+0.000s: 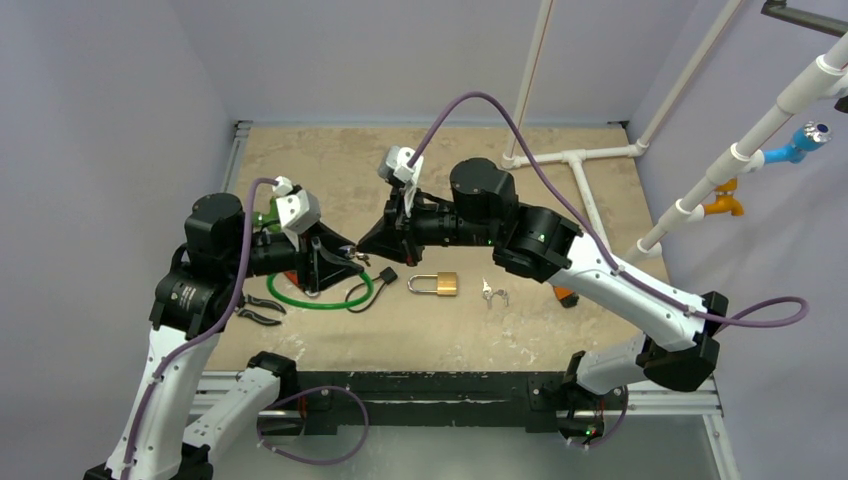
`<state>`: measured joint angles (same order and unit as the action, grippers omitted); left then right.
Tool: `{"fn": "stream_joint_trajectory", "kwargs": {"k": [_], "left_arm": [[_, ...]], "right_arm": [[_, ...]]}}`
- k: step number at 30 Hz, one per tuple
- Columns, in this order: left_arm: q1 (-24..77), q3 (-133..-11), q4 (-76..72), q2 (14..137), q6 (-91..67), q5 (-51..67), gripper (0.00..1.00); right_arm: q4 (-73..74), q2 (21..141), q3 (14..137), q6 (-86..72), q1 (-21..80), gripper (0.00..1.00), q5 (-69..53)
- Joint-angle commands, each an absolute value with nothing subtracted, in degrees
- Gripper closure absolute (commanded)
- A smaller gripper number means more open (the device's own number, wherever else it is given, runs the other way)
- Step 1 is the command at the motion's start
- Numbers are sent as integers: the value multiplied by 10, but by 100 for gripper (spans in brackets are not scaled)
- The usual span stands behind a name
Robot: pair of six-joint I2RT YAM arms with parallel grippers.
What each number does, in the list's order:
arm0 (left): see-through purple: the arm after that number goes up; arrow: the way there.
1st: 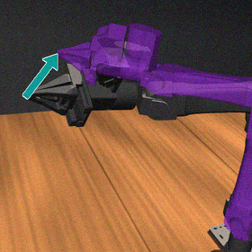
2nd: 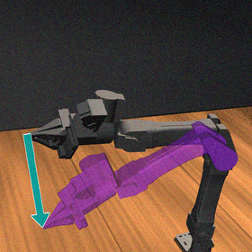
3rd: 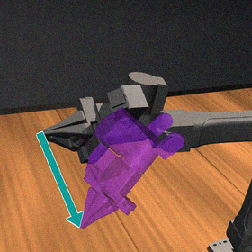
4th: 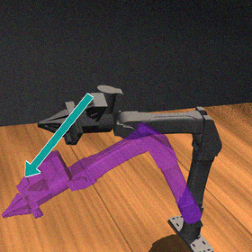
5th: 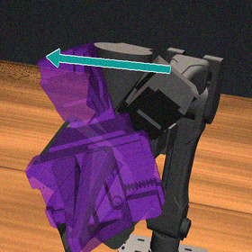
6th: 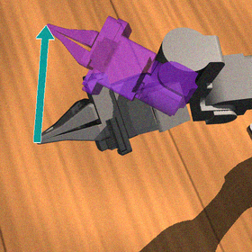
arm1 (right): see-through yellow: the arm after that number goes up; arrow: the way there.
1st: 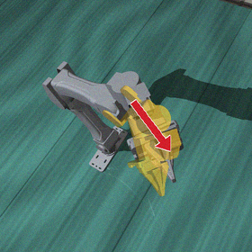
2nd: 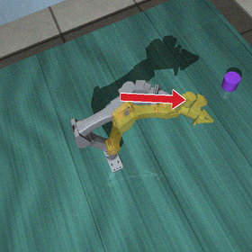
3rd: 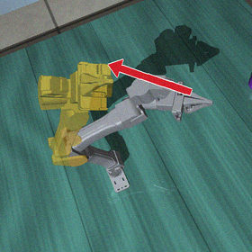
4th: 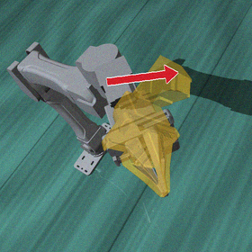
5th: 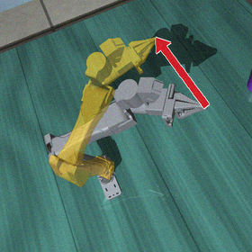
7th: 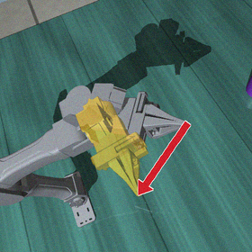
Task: Unlock with the key
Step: Unlock the lock.
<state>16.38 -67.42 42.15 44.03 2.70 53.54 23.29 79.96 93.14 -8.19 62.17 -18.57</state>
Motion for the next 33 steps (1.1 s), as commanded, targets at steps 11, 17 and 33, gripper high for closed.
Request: {"fn": "stream_joint_trajectory", "kwargs": {"k": [11, 17, 33], "left_arm": [[171, -765, 492, 449, 289, 539, 100], [180, -768, 503, 450, 327, 536, 100], [191, -748, 528, 434, 525, 435, 100]], "right_arm": [[168, 829, 878, -239, 583, 100, -247], [148, 827, 873, -297, 561, 100, -269], [79, 846, 849, -476, 484, 100, -370]]}}
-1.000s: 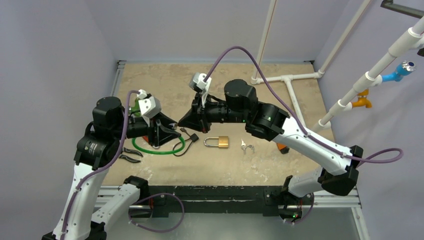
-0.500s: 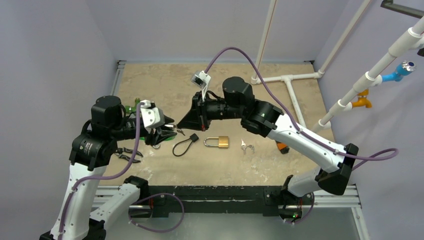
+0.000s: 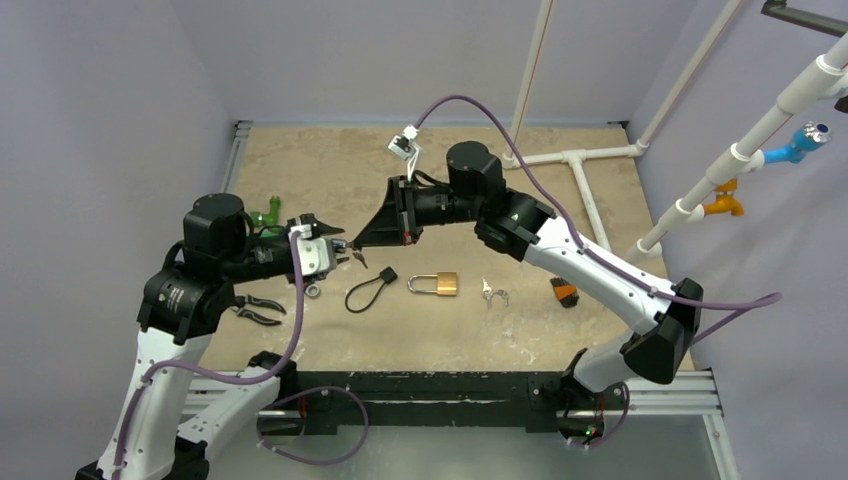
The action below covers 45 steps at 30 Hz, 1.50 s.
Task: Unlock with the key
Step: Unlock the lock.
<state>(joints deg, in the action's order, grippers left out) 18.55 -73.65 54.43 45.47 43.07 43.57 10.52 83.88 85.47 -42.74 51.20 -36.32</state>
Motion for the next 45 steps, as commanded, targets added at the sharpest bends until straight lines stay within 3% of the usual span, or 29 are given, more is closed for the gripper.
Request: {"fn": "stream_joint_trajectory", "kwargs": {"k": [1, 6, 17, 24, 30, 31, 33, 36, 39, 43, 45], "left_arm": [[191, -746, 530, 433, 536, 431, 100], [194, -735, 532, 425, 579, 410, 100], [213, -704, 473, 426, 555, 378, 100], [241, -661, 397, 423, 610, 312, 100], [253, -662, 374, 428, 617, 276, 100], [252, -663, 373, 428, 616, 274, 100], [253, -665, 376, 427, 606, 278, 100], [253, -673, 393, 425, 583, 294, 100], [252, -679, 415, 425, 571, 306, 100], [251, -669, 416, 420, 571, 296, 100], [250, -666, 413, 417, 560, 294, 100]], "right_arm": [[73, 848, 847, -487, 481, 100, -376], [-8, 857, 810, -590, 454, 100, -430], [4, 881, 854, -597, 457, 100, -413], [-139, 888, 781, -755, 455, 100, -428], [-104, 903, 809, -756, 454, 100, -430], [-100, 905, 811, -756, 454, 97, -433], [-96, 908, 818, -756, 454, 80, -440], [-64, 910, 843, -722, 452, 62, -443], [-43, 900, 860, -698, 446, 52, -439], [-28, 874, 873, -678, 423, 19, -439], [-10, 857, 874, -661, 407, 13, -436]]}}
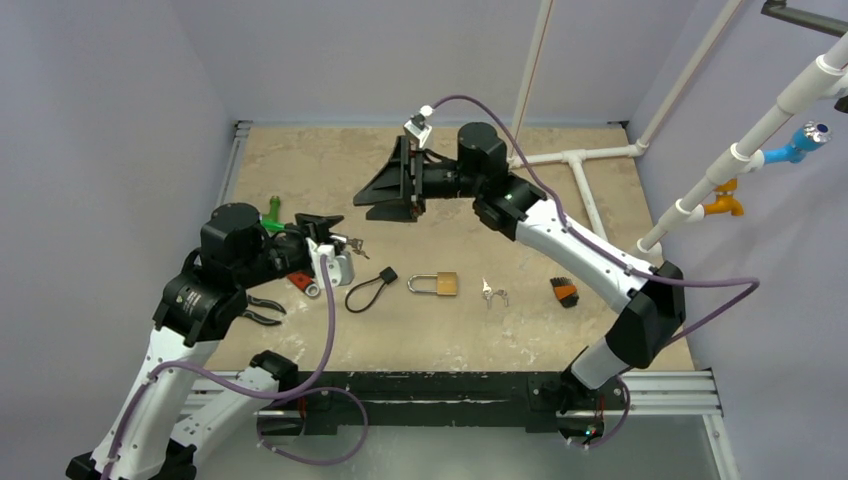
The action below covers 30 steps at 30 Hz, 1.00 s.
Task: Unlock with the key
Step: Unlock the lock.
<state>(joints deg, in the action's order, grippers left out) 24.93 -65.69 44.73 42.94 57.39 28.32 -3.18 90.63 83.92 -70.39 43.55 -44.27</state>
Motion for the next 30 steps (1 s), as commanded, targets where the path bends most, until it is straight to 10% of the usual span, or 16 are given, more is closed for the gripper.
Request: {"fn": "stream_joint_trajectory", "kwargs": {"k": [1, 17, 30], "left_arm": [[248, -667, 411, 416, 549, 294, 100], [212, -812, 319, 488, -12, 435, 100], [206, -854, 297, 530, -158, 465, 100]], "right_arm": [[-2, 846, 870, -650, 396, 13, -432], [30, 638, 722, -285, 351, 15, -349], [-4, 662, 737, -181, 541, 30, -256]]}}
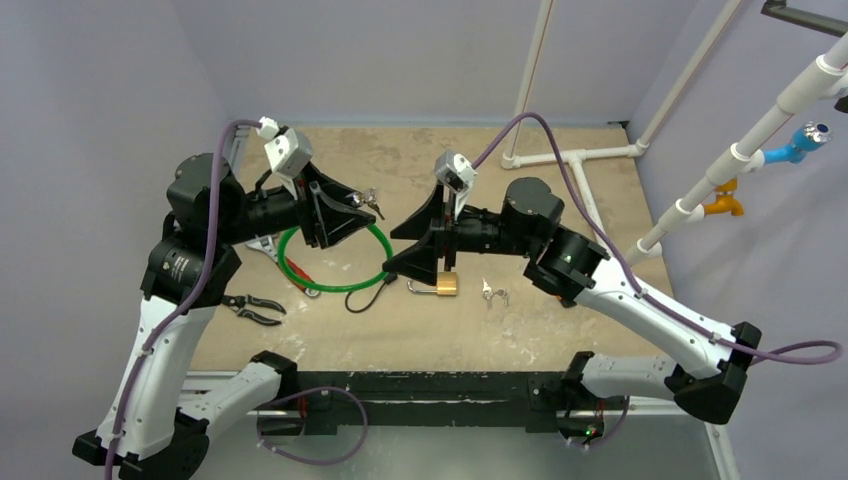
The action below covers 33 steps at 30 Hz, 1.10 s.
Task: Unlock with the key
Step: Unlock the lock.
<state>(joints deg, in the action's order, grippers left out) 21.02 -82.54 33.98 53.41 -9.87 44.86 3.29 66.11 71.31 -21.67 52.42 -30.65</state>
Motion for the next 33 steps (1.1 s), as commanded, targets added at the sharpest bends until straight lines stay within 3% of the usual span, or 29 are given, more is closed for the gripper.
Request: {"fn": "stream_joint_trajectory", "kwargs": {"k": [1, 11, 16, 33], "left_arm": [[206, -854, 296, 529, -160, 467, 100], [201, -871, 269, 547, -238, 520, 100], [191, -878, 258, 550, -250, 523, 100], [80, -875, 142, 553, -357, 567, 100]], "right_arm": [[-14, 663, 737, -184, 544, 32, -240], [-21, 686, 748, -175, 587, 59, -140], [-15, 679, 735, -173, 596, 98, -123], [30, 600, 625, -179, 597, 100, -67]]}}
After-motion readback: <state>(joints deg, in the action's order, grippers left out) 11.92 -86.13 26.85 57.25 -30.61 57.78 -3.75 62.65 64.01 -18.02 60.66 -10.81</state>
